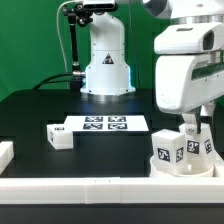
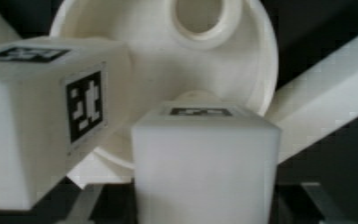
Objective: Assemble stool
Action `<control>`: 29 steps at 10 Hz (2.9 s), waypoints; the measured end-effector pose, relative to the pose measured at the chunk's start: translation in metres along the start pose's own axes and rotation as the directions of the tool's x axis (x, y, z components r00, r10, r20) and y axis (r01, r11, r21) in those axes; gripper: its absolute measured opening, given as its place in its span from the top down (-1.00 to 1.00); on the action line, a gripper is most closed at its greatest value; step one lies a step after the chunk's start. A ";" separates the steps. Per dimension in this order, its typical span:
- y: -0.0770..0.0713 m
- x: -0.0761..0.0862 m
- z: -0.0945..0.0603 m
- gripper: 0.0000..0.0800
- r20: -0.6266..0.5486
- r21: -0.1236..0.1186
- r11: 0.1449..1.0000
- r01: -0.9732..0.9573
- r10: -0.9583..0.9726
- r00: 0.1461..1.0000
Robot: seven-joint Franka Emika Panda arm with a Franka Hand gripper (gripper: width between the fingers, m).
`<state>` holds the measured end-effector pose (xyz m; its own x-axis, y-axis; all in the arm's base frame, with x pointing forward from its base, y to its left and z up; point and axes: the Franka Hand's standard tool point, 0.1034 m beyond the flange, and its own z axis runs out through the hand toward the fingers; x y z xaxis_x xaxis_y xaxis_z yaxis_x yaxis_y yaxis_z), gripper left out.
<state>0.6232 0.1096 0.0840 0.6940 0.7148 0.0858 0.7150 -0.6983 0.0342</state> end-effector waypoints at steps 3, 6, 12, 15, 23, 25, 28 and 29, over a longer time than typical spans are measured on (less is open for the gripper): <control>-0.002 0.002 0.000 0.16 -0.018 -0.005 0.958 -0.286 0.286 0.958; -0.001 0.002 -0.001 0.16 -0.020 0.004 0.844 -0.537 0.537 0.843; 0.000 0.002 -0.001 0.16 -0.016 0.020 0.616 -0.788 0.788 0.616; 0.000 0.001 -0.001 0.16 -0.009 0.031 0.499 -0.866 0.867 0.499; -0.005 0.004 0.000 0.16 0.077 0.076 -0.129 -0.989 0.989 -0.123; -0.006 0.006 0.000 0.16 0.104 0.075 -0.276 -0.958 0.958 -0.268; -0.006 0.006 0.000 0.16 0.149 0.064 -0.487 -0.871 0.868 -0.474; -0.007 0.008 0.000 0.16 0.159 0.057 -0.558 -0.828 0.824 -0.544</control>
Offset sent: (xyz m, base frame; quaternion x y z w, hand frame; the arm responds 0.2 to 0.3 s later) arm -0.0072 0.0049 0.0021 -0.0050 -0.0075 0.1780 0.9840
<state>0.6234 0.1200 0.0842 0.2246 -0.9583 -0.1769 -0.9688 -0.2000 -0.1465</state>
